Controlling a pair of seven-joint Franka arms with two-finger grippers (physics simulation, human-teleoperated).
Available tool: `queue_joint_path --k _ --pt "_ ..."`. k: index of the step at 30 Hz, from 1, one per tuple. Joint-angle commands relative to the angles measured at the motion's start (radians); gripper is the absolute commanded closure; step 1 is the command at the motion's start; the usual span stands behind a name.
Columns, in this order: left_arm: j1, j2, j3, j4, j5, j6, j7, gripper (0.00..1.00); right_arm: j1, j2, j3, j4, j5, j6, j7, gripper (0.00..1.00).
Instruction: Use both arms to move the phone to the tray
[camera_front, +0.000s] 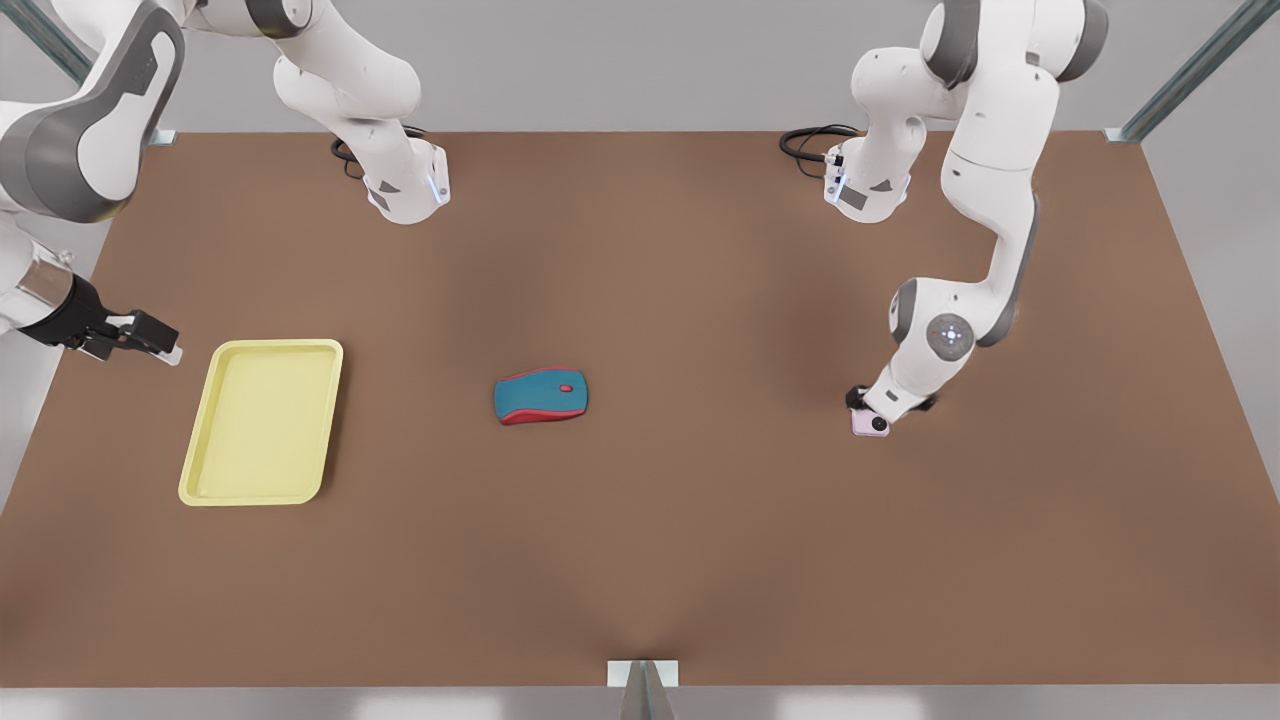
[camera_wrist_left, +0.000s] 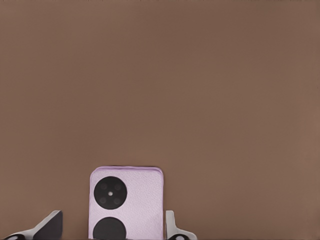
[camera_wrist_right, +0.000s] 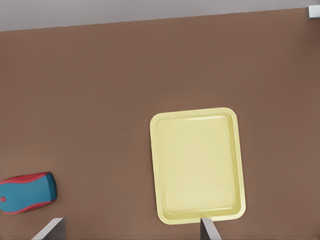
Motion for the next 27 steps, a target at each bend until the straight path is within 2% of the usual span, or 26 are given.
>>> queue_joint_path --k 1,8,17,27 --pt "-0.011 0.002 0.000 -0.011 0.001 0.176 -0.190 0.00 0.001 0.000 0.000 0.000 -0.001 -0.003 -0.015 0.00" --pt "-0.011 0.002 0.003 -0.023 0.002 0.176 -0.171 0.00 0.000 0.000 -0.002 0.008 -0.001 0.002 -0.015 0.00" --pt "-0.011 0.007 0.005 -0.060 0.005 0.135 0.040 0.00 -0.006 0.003 -0.003 0.022 -0.001 0.003 -0.015 0.00" --pt "-0.011 0.048 0.011 -0.053 0.005 0.142 0.045 0.01 -0.003 0.026 0.000 0.048 0.000 0.025 -0.016 0.00"
